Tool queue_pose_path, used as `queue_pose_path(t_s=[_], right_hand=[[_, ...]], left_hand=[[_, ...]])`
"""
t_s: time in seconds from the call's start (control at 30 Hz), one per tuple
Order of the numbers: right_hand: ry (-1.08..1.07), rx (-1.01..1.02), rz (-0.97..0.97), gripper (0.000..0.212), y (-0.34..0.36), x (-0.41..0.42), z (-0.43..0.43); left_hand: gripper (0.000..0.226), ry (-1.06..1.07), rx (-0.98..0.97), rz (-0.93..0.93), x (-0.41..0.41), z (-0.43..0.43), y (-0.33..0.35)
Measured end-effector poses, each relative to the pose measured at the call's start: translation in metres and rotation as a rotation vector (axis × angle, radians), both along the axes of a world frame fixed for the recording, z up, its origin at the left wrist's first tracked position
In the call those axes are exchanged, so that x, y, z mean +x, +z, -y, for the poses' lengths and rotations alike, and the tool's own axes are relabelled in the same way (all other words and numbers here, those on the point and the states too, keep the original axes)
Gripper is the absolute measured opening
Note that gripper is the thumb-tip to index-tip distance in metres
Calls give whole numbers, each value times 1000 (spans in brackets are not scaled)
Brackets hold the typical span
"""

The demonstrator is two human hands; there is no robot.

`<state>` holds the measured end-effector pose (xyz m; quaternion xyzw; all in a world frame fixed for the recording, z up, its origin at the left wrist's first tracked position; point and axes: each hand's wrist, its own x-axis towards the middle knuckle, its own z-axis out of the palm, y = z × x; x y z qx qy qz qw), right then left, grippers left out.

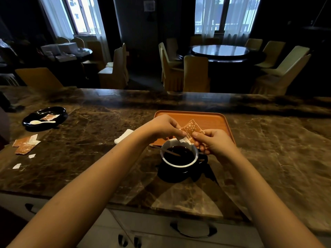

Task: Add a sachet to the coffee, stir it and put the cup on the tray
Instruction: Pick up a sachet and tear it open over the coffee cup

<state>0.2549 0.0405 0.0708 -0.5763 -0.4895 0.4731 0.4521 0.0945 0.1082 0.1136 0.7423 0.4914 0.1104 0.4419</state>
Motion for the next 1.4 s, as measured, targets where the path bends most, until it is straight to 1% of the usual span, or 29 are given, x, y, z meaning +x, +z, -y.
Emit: queue_pose_path(t_s=[0.13,0.33,0.6,0.7,0.8,0.97,1.2,1.33,1.4], right_hand=[[-29,31,49,24,-2,-2,-2],[-9,45,21,22,-3,0,-4],[-2,53,48,21,-7,1,-7],[-6,38,43,22,-8,2,-7],[2,23,35,22,-9,1,-8],[-1,5,39,23,-10,1,-10],[25,5,22,26,-11,4,-10],[11,2,15,29,-11,4,-11],[-1,-10,-2,30,-11,4,-11]], left_hand=[[16,5,19,-7,-1,-2,-5],[17,2,31,5,-2,-3,-7],[15,-37,50,6,-4,-2,-11],[11,-59,42,-12,-6,-4,-11],[15,-56,38,-47,-6,-5,-12],[14,-26,36,-45,-3,-6,-14],[13,-35,104,-76,1,-7,-17],[11,-47,85,-63,-2,-5,-14],[16,-45,116,-34,-4,-5,-14]])
